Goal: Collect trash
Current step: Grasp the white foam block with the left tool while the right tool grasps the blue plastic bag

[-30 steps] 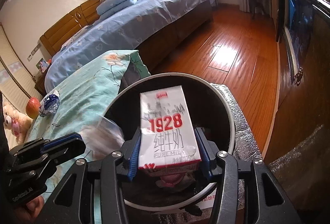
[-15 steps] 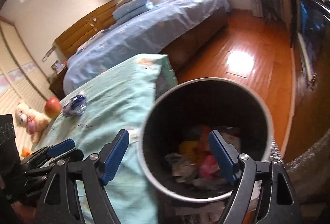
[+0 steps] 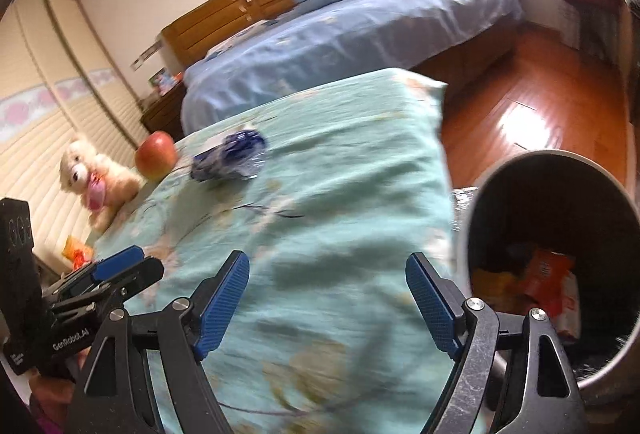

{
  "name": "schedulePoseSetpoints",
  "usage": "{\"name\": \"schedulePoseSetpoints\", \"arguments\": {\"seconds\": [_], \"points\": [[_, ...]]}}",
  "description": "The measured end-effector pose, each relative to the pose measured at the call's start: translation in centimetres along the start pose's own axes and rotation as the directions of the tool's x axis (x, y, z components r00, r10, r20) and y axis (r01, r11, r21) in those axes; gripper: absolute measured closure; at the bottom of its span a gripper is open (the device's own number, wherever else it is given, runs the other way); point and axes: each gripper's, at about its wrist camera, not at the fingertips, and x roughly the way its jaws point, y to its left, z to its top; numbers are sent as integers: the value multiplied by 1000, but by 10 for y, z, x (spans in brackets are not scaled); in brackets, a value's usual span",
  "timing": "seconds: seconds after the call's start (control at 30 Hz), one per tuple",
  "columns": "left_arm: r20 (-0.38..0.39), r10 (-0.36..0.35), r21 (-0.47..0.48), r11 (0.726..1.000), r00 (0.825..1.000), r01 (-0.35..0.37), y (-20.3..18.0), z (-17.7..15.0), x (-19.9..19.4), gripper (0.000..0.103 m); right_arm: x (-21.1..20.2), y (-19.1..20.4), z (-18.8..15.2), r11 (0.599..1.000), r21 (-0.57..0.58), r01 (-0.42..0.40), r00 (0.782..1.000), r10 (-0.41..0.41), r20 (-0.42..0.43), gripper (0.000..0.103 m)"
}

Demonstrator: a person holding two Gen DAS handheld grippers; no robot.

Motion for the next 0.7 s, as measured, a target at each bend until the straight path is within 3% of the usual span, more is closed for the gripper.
{"name": "schedulePoseSetpoints", "arguments": {"seconds": [0.7], "points": [[-51,79,-109,990,996,-84,89,21,34,37,82,49,42,990,-74,-121,991,115,-75,21]]}}
